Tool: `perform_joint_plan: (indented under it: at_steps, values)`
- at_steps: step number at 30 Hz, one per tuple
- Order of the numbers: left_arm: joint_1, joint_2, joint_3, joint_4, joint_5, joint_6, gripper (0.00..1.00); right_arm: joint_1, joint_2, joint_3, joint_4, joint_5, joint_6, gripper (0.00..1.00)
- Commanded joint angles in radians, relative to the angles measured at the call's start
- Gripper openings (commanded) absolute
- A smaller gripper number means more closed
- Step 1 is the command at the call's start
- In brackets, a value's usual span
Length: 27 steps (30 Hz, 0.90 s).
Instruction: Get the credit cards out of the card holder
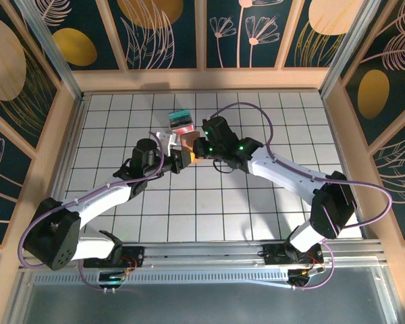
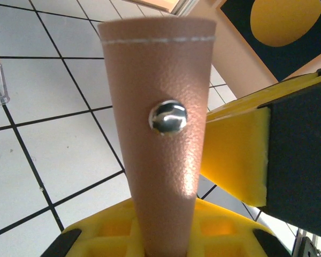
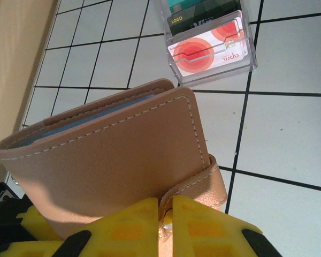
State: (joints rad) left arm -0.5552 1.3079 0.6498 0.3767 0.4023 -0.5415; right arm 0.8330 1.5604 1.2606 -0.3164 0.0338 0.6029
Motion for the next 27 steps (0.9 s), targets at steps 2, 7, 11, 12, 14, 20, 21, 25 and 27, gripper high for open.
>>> perform_joint_plan:
  at_steps: [2,7,11,12,14,20,21,25,27]
  values:
    - [-0.012,-0.044,0.019,0.100,0.033,-0.002,0.00,-0.017,-0.011,-0.039,-0.012,0.069,0.006,0.08]
    - [-0.012,-0.035,0.023,0.066,-0.014,-0.008,0.00,-0.025,-0.041,-0.061,-0.001,0.074,0.005,0.01]
    - [-0.012,-0.032,0.027,0.050,-0.032,-0.008,0.00,-0.039,-0.065,-0.082,0.008,0.072,0.008,0.00]
    - [-0.012,-0.032,0.027,0.049,-0.035,-0.009,0.00,-0.044,-0.070,-0.087,0.011,0.068,0.008,0.00]
    - [-0.012,-0.030,0.028,0.046,-0.040,-0.009,0.00,-0.047,-0.079,-0.095,0.018,0.065,0.006,0.00]
    - [-0.011,-0.021,0.033,0.040,-0.049,-0.017,0.00,-0.054,-0.095,-0.112,0.040,0.046,-0.003,0.00]
    - [-0.011,-0.018,0.033,0.041,-0.049,-0.020,0.00,-0.055,-0.096,-0.115,0.040,0.045,-0.005,0.00]
    - [-0.011,-0.010,0.038,0.033,-0.053,-0.020,0.00,-0.060,-0.102,-0.119,0.045,0.050,-0.008,0.00]
    - [-0.012,-0.010,0.036,0.031,-0.055,-0.020,0.00,-0.063,-0.110,-0.125,0.046,0.054,-0.008,0.00]
